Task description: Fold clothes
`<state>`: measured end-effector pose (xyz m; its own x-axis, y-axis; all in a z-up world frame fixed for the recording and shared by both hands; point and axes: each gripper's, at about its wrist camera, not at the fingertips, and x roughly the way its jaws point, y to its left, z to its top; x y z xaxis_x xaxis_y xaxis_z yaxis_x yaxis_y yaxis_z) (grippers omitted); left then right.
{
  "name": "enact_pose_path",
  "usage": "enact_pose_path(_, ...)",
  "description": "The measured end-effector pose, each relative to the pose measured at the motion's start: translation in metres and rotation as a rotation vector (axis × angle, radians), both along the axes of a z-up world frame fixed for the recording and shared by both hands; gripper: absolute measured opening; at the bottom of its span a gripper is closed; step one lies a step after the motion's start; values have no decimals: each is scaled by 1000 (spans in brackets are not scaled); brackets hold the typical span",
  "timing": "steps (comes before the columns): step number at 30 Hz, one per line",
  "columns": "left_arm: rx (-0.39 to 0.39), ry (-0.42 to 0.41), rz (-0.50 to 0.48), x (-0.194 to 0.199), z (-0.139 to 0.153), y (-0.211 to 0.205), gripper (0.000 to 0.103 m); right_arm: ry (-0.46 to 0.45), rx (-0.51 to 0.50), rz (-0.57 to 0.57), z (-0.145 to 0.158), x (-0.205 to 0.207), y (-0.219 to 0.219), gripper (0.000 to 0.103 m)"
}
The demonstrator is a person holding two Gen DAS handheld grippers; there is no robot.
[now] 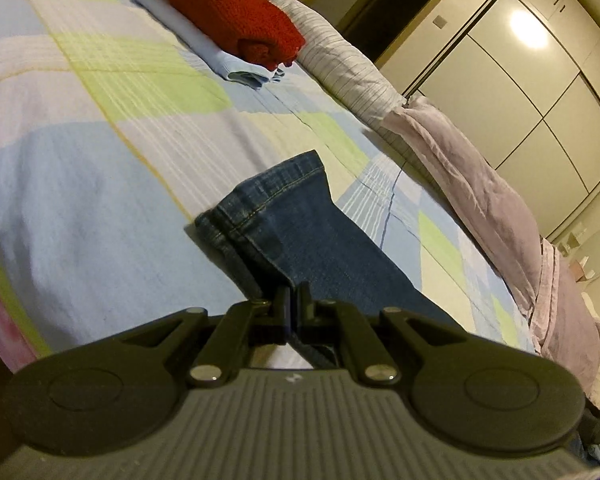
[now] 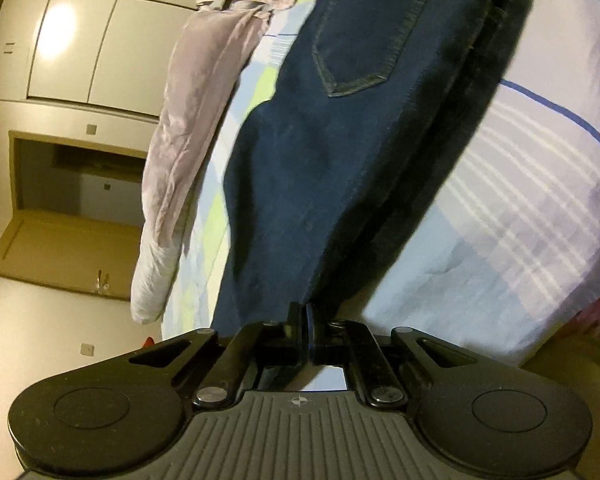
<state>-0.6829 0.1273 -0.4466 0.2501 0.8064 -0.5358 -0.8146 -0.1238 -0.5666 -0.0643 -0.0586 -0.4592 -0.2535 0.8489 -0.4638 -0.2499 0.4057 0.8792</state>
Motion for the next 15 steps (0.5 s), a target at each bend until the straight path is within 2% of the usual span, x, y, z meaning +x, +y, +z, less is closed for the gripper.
enact_pose_path(6, -3, -3, 2, 0, -1, 0, 2, 41, 39, -21, 5, 4, -1, 5)
enact_pose_path(11, -4, -8, 0, -1, -1, 1, 2, 30, 26, -43, -1, 8, -5, 7)
enact_pose_path(14, -6, -10, -2, -2, -1, 1, 2, 21, 13, -49, -2, 8, 2, 18)
enact_pose_path(15, -6, -9, -2, -2, -1, 1, 2, 20, 19, -51, -1, 8, 2, 29)
